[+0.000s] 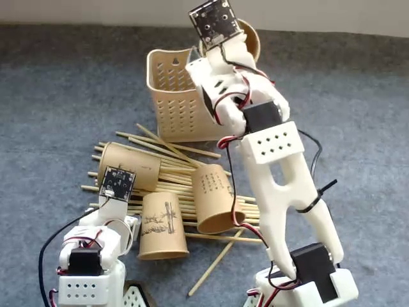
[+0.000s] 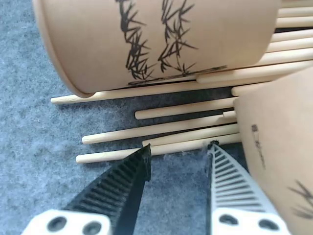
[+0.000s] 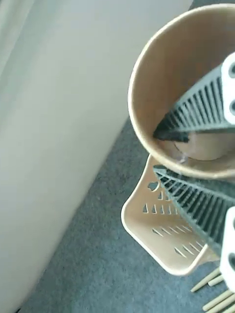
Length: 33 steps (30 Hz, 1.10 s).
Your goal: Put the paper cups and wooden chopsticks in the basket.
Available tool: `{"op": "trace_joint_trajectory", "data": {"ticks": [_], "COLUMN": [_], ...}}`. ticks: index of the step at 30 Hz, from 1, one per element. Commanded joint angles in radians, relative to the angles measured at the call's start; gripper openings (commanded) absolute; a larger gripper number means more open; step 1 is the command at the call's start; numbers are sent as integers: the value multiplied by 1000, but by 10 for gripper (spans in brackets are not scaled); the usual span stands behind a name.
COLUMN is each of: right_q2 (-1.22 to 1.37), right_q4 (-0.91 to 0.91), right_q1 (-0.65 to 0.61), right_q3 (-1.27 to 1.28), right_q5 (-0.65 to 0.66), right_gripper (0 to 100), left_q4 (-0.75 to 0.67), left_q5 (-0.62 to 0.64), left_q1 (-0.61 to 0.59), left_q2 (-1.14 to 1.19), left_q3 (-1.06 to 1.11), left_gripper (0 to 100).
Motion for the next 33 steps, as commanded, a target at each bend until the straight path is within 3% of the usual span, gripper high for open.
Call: {"op": "trace_joint_trajectory", "data": {"ticks": [1, 9, 16, 24, 33], "right_q2": [-54, -82, -91, -223, -415], "right_q4": [76, 168, 171, 274, 312], "right_q1": [-2, -4, -4, -30, -31], "right_q3": [-59, -58, -51, -81, 171], "right_q5": [48, 118, 114, 114, 118], "right_gripper": [9, 13, 207, 205, 205], "left_q4": [5, 5, 5, 5, 6], "left_q5": [-3, -3, -3, -3, -3], "left_q1": [13, 13, 13, 12, 12], "left_q2": [-8, -10, -10, -10, -12], "left_q3": [19, 19, 19, 19, 19], "left_gripper": [189, 189, 189, 189, 189]}}
